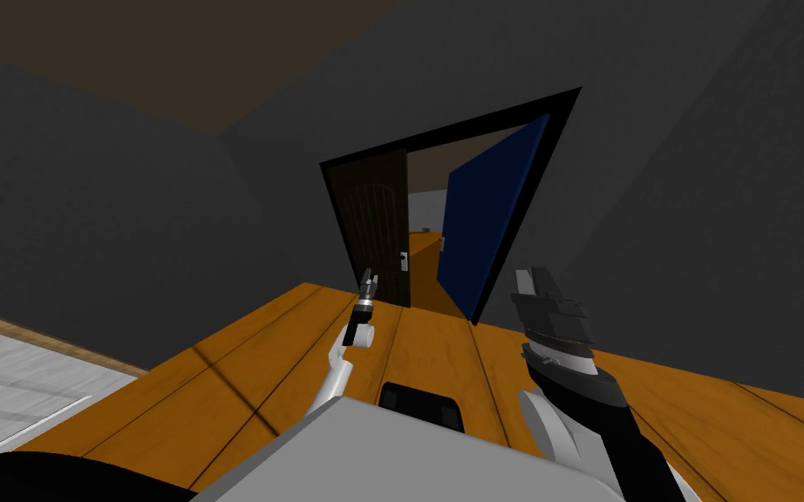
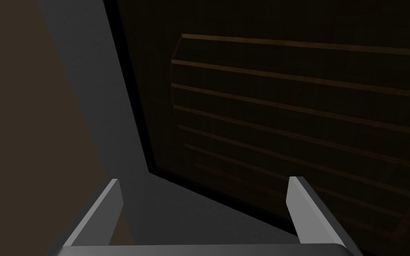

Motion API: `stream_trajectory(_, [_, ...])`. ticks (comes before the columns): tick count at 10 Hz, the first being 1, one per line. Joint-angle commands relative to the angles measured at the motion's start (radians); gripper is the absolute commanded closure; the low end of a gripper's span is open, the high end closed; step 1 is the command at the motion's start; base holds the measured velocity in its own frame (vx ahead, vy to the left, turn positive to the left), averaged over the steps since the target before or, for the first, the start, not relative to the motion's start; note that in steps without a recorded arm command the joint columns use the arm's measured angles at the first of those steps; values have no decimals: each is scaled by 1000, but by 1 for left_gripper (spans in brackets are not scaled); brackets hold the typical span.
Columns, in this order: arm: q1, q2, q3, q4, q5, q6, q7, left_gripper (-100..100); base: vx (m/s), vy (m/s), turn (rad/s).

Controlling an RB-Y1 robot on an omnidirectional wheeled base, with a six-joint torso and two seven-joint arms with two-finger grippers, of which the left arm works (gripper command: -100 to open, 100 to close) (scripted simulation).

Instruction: Push the door open

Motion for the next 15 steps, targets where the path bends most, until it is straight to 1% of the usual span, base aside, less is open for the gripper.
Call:
stream_trajectory(1, [-33,0,0,50,-2,2,-6,-100,75,28,-6])
stream_trajectory(2, [-33,0,0,61,-2,2,-6,-100,64,16,-7])
stream_trajectory(5, [-95,-1,1,163,-5,11,-15,-100,83,26,-5])
stream_trajectory(6, [-95,-1,1,170,-5,11,-15,-100,70,23,-5])
stream_trajectory(8, [-136,-2,1,243,-7,17,-20,-100,64,12,-4])
stream_trajectory(11, [-197,-6,2,340,-10,26,-29,-100,97,36,-7])
stream_trajectory(12, [-197,-6,2,351,-10,26,-29,-100,67,20,-2])
stream_trajectory(13, [-217,-7,2,379,-11,29,-32,-100,59,14,-1])
stream_trajectory(14, [-217,-7,2,386,-11,29,-32,-100,45,9,-5])
stream_trajectory(15, [-237,-9,2,421,-12,32,-35,-100,53,7,-3])
